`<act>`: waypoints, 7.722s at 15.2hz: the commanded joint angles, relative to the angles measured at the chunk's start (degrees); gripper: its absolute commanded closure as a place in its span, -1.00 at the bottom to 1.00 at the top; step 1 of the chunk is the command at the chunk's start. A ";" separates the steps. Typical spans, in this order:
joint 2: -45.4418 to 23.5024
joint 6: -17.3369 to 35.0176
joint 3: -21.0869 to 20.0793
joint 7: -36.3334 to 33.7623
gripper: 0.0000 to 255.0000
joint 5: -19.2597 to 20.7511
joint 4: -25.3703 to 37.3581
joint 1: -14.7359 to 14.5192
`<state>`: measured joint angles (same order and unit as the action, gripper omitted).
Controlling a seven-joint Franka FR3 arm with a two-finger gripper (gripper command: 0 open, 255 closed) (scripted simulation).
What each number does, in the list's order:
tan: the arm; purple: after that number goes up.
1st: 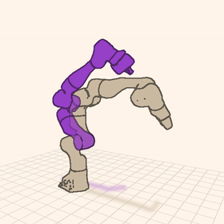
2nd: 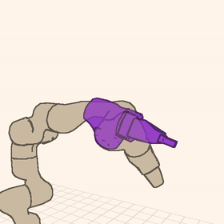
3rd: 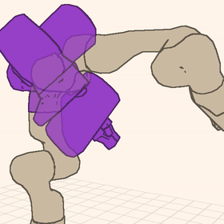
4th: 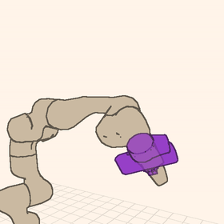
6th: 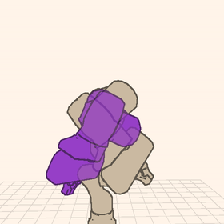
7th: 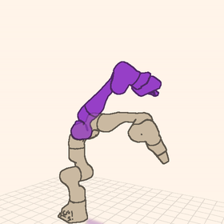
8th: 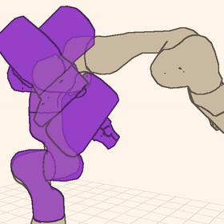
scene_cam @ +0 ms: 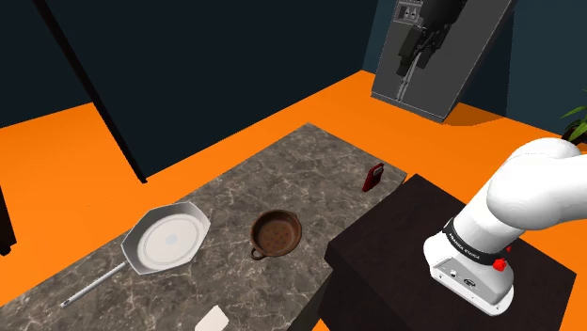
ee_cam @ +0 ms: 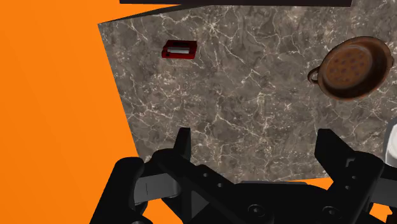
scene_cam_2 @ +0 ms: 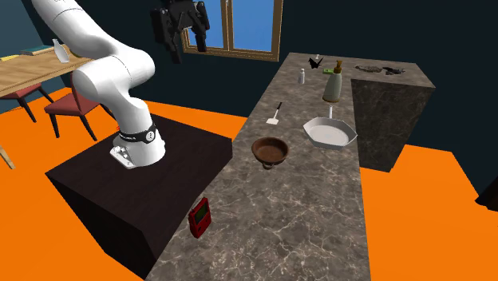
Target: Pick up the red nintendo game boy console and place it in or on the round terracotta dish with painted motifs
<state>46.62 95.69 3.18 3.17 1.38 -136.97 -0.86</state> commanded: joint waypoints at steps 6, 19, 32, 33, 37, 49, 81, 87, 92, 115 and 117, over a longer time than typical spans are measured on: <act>-3.33 9.08 -0.56 -6.86 -1.00 0.30 -6.80 3.36; -20.54 34.52 -1.43 -24.99 -1.00 1.59 -18.03 12.07; -48.56 60.31 0.06 -44.56 -1.00 4.95 -19.08 19.72; -50.96 62.12 0.47 -46.06 -1.00 5.19 -18.75 20.03; -54.92 65.61 0.87 -46.82 -1.00 5.51 -18.38 20.08; -59.66 69.74 1.11 -47.15 -1.00 5.90 -17.76 20.07; -38.13 48.96 0.66 -45.27 1.00 4.40 -18.50 20.06; -34.58 46.94 -4.62 -52.92 1.00 2.02 -20.40 15.57; -33.34 45.49 -10.09 -60.54 1.00 -0.93 -20.41 10.84; -49.40 37.44 -31.13 -98.10 1.00 -0.04 2.75 -4.85; -51.71 36.47 -31.89 -100.95 1.00 1.32 5.72 -6.05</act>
<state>-4.08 132.88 -28.29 -96.29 2.10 -132.85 -6.33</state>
